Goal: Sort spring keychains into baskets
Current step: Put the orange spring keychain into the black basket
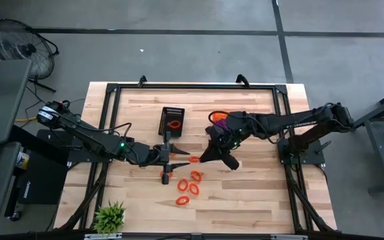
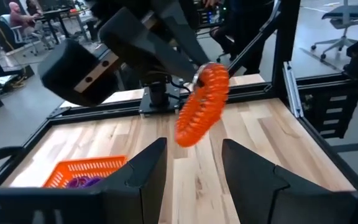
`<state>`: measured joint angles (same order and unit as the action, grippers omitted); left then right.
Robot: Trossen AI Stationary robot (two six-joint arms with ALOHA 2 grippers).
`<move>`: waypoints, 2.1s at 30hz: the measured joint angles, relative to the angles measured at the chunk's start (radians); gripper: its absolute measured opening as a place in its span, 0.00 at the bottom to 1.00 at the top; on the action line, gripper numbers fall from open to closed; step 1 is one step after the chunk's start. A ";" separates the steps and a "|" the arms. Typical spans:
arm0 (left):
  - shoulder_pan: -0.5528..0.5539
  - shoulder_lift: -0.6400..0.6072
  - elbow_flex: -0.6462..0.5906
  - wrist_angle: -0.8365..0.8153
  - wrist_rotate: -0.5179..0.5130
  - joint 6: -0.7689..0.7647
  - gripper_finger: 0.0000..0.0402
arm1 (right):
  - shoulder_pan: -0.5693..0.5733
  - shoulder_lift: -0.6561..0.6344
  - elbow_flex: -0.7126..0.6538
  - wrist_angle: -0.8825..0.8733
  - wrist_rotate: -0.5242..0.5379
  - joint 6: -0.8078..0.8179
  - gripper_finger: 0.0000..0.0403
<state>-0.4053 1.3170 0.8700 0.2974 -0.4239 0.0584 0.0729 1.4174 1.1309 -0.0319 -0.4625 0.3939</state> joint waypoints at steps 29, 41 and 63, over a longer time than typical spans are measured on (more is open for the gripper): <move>0.061 0.013 0.000 0.141 0.036 0.042 0.37 | -0.021 -0.001 0.000 0.055 0.049 -0.001 0.02; 0.061 0.013 0.000 0.121 0.040 0.039 0.05 | -0.021 -0.001 0.000 0.054 0.050 -0.009 0.02; 0.060 0.013 0.000 0.099 0.028 0.014 0.04 | -0.080 -0.061 0.000 0.043 0.077 -0.009 0.26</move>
<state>-0.3450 1.3296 0.8701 0.3968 -0.3959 0.0722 -0.0070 1.3560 1.1313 0.0114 -0.3855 0.3847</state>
